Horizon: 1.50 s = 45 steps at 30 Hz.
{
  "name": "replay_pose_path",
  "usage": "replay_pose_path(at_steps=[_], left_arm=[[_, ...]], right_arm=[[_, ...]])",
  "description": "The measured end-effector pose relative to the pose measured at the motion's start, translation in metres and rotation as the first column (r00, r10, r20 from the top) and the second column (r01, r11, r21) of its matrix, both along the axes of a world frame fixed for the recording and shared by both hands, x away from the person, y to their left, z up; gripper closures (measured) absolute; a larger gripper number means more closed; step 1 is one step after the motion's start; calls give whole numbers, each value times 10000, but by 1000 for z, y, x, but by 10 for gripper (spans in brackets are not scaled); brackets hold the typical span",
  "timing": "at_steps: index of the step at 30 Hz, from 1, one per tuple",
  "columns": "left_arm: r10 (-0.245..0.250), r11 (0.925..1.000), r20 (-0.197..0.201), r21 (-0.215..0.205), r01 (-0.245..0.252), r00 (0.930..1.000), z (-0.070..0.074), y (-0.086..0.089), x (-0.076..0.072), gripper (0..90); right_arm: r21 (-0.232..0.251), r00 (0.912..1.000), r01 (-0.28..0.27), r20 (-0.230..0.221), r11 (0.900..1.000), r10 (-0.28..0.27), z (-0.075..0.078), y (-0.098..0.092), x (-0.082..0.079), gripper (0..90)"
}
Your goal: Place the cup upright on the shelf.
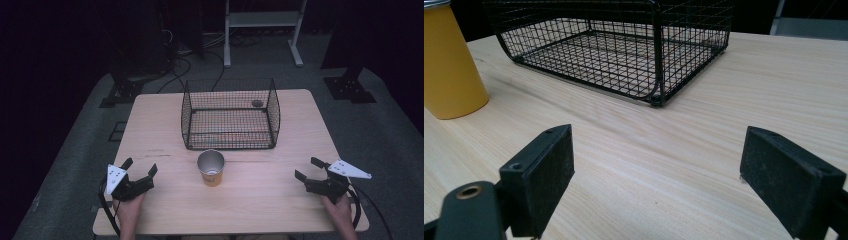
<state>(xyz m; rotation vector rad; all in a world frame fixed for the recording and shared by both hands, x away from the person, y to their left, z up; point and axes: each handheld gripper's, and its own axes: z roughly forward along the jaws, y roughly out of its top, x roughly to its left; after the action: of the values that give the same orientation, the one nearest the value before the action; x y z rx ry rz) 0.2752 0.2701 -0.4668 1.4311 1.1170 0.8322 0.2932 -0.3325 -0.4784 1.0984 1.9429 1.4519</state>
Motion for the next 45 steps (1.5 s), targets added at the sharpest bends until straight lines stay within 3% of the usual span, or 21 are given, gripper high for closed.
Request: replay_pose_path(at_steps=[11,23,41,45], left_arm=[[-212,9998,-15,53,212,9998,1,-7,0,33],[-774,9960,68,446,770,9970,4,-23,-1,31],[-1604,9858,207,536,1591,9868,7,-43,-4,28],[-1815,9807,174,764,1797,9832,7,-49,-5,28]], right_arm=[[-86,10000,50,23,10000,-50,0,1,0,130],[-195,10000,56,-13,9998,-56,0,2,0,130],[-148,10000,71,-30,9999,-72,0,2,0,130],[-128,10000,69,-44,9999,-70,0,1,0,130]])
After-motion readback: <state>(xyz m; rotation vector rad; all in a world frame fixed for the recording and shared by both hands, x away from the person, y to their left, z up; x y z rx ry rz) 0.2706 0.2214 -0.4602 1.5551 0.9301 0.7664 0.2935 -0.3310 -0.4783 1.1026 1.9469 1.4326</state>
